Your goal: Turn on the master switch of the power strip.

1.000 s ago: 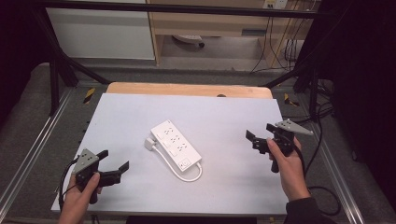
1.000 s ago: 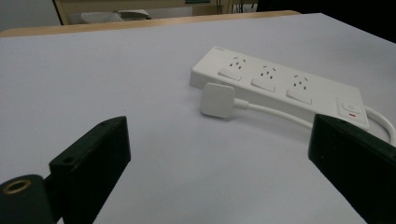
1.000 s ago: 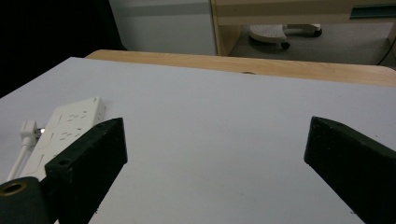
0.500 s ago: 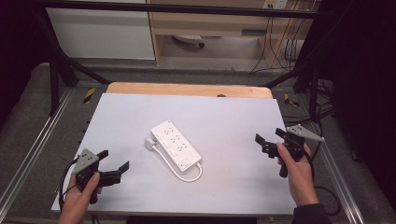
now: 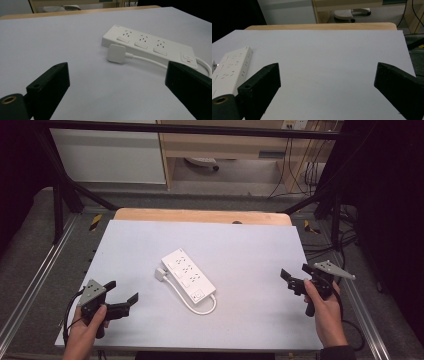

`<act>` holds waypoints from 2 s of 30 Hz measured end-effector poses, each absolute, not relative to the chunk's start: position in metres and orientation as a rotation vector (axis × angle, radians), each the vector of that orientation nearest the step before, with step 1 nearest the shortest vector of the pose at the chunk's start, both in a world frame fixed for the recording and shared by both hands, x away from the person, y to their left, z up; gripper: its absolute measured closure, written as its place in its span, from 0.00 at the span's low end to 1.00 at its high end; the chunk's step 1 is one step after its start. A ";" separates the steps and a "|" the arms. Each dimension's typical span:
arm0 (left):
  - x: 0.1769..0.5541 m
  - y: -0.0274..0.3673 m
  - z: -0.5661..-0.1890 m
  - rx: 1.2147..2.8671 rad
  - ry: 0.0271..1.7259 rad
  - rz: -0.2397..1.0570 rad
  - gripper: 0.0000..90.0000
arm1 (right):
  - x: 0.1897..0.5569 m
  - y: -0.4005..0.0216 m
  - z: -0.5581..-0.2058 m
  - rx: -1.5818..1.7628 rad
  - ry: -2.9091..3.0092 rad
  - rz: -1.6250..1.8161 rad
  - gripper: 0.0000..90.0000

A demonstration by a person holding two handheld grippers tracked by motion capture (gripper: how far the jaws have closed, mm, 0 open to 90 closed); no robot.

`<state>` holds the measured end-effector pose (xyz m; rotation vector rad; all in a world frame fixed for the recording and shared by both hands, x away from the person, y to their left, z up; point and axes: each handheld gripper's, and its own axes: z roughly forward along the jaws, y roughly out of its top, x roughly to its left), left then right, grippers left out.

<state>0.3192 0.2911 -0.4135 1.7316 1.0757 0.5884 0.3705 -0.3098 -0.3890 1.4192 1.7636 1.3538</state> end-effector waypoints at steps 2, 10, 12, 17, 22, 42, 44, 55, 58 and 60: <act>0.319 0.291 -0.414 1.731 1.077 0.588 0.06 | 0.369 -0.312 -0.391 1.421 1.762 1.348 0.08; 0.319 0.291 -0.414 1.732 1.076 0.587 0.06 | 0.363 -0.316 -0.402 1.431 1.766 1.332 0.08; 0.319 0.291 -0.414 1.732 1.077 0.588 0.06 | 0.362 -0.317 -0.405 1.434 1.766 1.332 0.08; 0.319 0.291 -0.414 1.731 1.077 0.588 0.06 | 0.358 -0.317 -0.412 1.433 1.773 1.328 0.08; 0.319 0.291 -0.414 1.732 1.078 0.587 0.06 | 0.355 -0.318 -0.421 1.440 1.781 1.326 0.08; 0.319 0.291 -0.413 1.729 1.074 0.589 0.06 | 0.348 -0.297 -0.442 1.384 1.888 1.286 0.08; 0.319 0.291 -0.413 1.730 1.072 0.590 0.06 | 0.349 -0.294 -0.443 1.381 1.898 1.287 0.08; 0.319 0.290 -0.413 1.729 1.069 0.594 0.06 | 0.353 -0.274 -0.453 1.359 1.984 1.246 0.07; 0.319 0.290 -0.413 1.728 1.069 0.593 0.06 | 0.358 -0.268 -0.455 1.363 1.994 1.215 0.07; 0.319 0.290 -0.413 1.729 1.068 0.595 0.06 | 0.361 -0.264 -0.457 1.369 2.000 1.190 0.07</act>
